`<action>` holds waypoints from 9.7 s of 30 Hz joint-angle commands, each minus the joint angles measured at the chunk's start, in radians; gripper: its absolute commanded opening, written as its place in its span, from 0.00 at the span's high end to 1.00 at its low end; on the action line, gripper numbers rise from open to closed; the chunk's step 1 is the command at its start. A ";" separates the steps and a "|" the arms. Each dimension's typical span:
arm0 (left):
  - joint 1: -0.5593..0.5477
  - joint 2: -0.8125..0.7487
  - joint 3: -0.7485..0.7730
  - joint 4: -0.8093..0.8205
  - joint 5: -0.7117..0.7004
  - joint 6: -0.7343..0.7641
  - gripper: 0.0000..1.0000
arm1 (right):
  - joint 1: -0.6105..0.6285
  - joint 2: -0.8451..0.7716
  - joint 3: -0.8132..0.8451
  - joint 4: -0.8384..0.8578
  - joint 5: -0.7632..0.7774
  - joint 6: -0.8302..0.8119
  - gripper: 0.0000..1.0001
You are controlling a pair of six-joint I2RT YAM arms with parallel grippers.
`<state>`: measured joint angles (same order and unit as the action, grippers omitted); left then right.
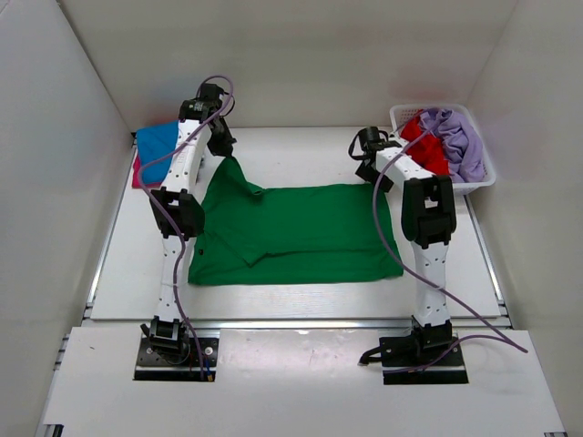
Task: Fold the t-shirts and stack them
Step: Grap the side of the flattened tshirt furthest away from the robot with both arms, then fold the other side of the tshirt into a rectangle, then rotate the tshirt 90 degrees, then grab the bottom of the folded rectangular tshirt with both arms
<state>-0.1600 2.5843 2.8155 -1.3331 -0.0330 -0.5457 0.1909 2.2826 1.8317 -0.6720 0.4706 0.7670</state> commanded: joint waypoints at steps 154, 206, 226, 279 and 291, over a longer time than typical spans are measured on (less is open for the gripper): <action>-0.194 -0.410 -1.146 0.645 -0.260 -0.056 0.76 | 0.505 -0.922 -1.203 0.210 -0.510 -0.054 0.64; -0.282 -1.723 -2.229 0.521 0.238 -0.132 0.86 | 0.533 -1.324 -1.430 0.356 -0.586 -0.184 0.41; -0.400 -1.475 -2.263 0.746 0.242 -0.237 0.84 | 0.656 -1.157 -1.398 0.468 -0.619 -0.141 0.51; -0.796 -1.503 -2.343 0.816 0.088 -0.570 1.00 | 0.687 -1.192 -1.467 0.457 -0.693 -0.047 1.00; -0.777 -1.625 -2.260 0.637 0.197 -0.523 1.00 | 0.716 -1.273 -1.330 0.292 -0.826 -0.043 0.99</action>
<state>-0.9424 1.0096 0.5159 -0.6235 0.1265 -1.0828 0.8967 1.0359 0.4480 -0.3382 -0.2916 0.7124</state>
